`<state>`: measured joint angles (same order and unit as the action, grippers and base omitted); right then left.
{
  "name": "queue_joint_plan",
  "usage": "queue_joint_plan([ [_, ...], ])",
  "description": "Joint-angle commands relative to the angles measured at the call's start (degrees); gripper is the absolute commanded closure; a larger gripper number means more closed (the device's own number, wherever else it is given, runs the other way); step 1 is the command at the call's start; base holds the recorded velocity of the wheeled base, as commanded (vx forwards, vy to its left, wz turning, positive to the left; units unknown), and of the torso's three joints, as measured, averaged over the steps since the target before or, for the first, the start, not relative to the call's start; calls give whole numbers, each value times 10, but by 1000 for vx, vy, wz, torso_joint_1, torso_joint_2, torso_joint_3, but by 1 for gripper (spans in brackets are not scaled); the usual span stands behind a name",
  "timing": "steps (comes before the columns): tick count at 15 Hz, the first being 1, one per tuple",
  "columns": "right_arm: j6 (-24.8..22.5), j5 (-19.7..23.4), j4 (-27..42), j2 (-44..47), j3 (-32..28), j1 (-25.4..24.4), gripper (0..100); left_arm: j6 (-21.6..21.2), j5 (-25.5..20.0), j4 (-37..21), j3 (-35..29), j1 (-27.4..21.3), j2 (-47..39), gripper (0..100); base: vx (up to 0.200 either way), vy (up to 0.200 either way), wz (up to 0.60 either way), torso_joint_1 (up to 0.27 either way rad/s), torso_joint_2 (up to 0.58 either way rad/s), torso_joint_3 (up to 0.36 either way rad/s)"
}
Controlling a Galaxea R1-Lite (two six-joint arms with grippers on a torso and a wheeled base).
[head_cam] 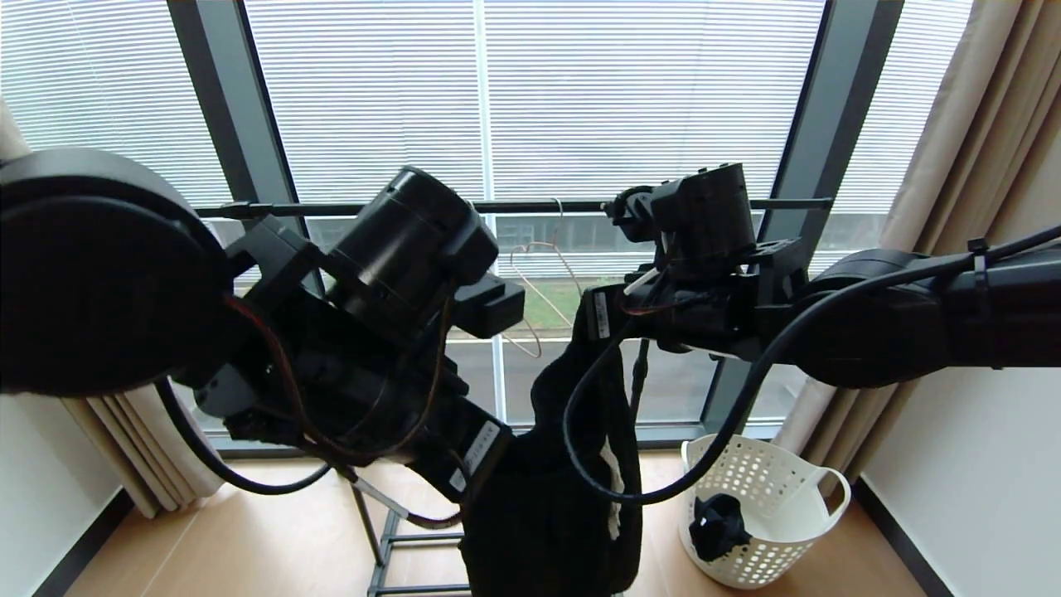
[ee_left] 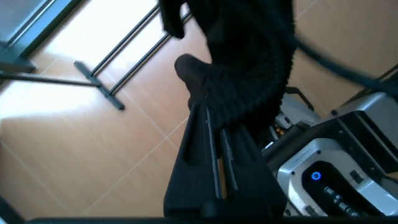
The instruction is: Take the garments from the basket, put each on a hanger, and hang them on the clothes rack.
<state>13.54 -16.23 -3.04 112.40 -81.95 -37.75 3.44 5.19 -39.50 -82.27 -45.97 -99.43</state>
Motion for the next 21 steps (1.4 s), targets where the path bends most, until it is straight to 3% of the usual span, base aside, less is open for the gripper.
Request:
queue_joint_plan([
  [1, 15, 0, -11, 21, -5, -15, 100, 3, -1, 25, 40, -43, 13, 100, 0, 0, 0, 0, 0, 0],
  [6, 93, 1, -35, 51, -39, -40, 100, 57, -6, 79, 42, -69, 12, 100, 0, 0, 0, 0, 0, 0],
  [12, 157, 0, -30, 82, -94, -39, 100, 73, -7, 79, 67, -83, 28, 100, 0, 0, 0, 0, 0, 0],
  [15, 160, -1, -29, 92, -102, -35, 100, 73, -7, 79, 79, -86, 41, 100, 0, 0, 0, 0, 0, 0],
  [21, 139, -4, 6, 55, -110, 22, 100, 70, -2, 86, 109, -80, 50, 100, 0, 0, 0, 0, 0, 0],
])
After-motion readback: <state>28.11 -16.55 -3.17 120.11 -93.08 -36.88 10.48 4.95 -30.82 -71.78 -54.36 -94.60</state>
